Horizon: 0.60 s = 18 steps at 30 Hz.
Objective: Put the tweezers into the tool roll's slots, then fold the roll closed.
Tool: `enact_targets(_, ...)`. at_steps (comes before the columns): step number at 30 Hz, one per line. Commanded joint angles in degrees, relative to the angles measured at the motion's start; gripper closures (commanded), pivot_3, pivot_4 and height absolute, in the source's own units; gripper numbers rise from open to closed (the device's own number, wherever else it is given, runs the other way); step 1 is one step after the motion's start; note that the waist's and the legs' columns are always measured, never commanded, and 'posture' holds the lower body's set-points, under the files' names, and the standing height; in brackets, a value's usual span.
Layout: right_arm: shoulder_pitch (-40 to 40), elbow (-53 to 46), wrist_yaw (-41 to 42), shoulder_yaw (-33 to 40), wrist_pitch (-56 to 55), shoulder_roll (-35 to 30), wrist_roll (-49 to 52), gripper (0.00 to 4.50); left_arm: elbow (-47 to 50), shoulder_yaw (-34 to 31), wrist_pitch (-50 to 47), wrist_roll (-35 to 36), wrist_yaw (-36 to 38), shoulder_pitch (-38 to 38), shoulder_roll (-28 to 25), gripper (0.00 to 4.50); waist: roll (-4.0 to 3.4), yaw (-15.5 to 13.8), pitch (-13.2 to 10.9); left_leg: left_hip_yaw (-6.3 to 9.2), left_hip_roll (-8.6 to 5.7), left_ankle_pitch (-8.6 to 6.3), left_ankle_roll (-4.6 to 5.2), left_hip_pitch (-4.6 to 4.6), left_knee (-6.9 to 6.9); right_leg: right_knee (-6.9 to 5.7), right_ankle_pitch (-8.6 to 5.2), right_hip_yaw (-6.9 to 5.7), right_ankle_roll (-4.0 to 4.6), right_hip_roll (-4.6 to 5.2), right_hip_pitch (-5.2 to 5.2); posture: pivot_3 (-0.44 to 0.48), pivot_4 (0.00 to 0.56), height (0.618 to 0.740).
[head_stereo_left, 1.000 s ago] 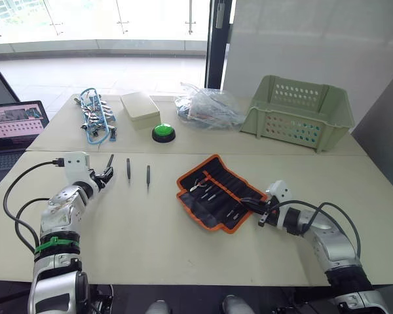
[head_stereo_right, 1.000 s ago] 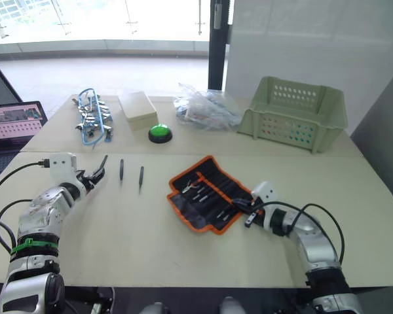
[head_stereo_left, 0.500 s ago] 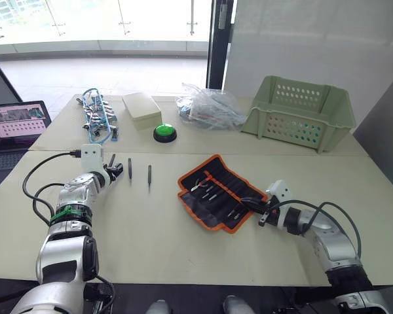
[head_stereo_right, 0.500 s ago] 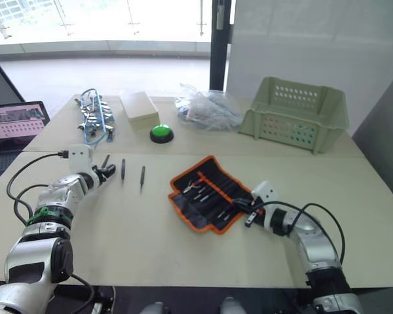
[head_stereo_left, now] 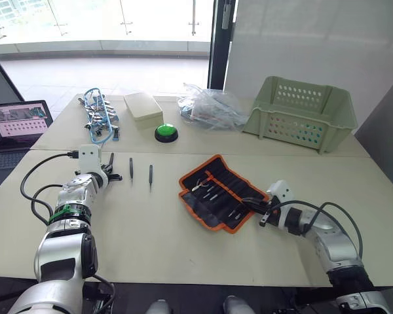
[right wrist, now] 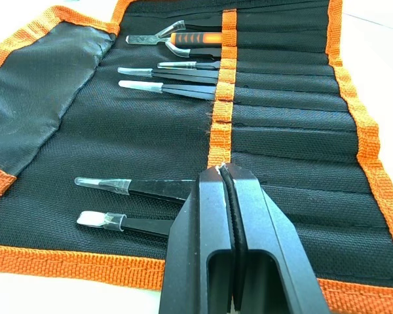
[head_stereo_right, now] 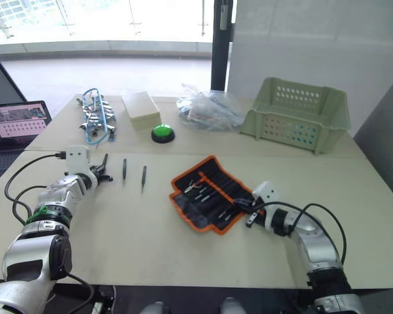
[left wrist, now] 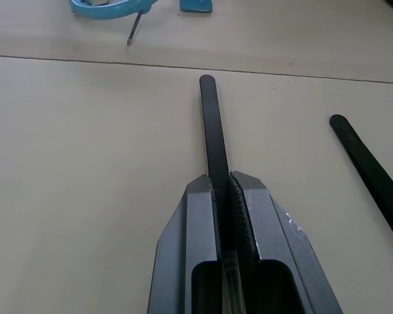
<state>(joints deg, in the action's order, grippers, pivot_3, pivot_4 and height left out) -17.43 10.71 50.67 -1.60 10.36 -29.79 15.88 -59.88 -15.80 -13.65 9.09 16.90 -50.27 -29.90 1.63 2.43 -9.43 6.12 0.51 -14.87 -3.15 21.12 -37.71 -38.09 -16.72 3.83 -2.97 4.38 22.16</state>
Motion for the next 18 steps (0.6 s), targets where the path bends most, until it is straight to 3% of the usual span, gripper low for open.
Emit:
enact_targets(1, 0.7, 1.4, -0.2, -0.5, 0.4, -0.4, -1.6, 4.50, 9.2, -0.1, 0.2, 0.0, -0.3, 2.9, -1.7, 4.47, 0.00, 0.0, 0.0, 0.00, 0.00, 0.00, 0.00, 0.01, 0.00, 0.00, 0.00, 0.00, 0.00, 0.00, 0.01, 0.000, 0.150, 0.740)
enact_targets(11, -0.4, 2.8, -0.2, -1.0, 0.1, 0.2, -1.9, 4.50, 49.7, 0.1, -19.1, 6.3, 0.9, 11.6, -0.8, 4.47, 0.04, 0.0, 0.0, 0.02, 0.03, 0.00, 0.00, 0.06, -0.03, 0.01, 0.00, 0.01, 0.00, 0.00, 0.03, 0.000, 0.150, 0.740)
enact_targets(18, -1.5, 4.4, -0.1, -1.3, -0.6, 0.7, -2.5, 4.50, 70.8, 15.0, -37.1, 17.5, 16.0, 11.1, -0.1, 4.47, 0.04, 0.1, 0.0, 0.01, 0.03, 0.00, 0.00, 0.06, -0.04, 0.04, 0.00, 0.03, 0.00, -0.01, 0.00, 0.000, 0.150, 0.740)
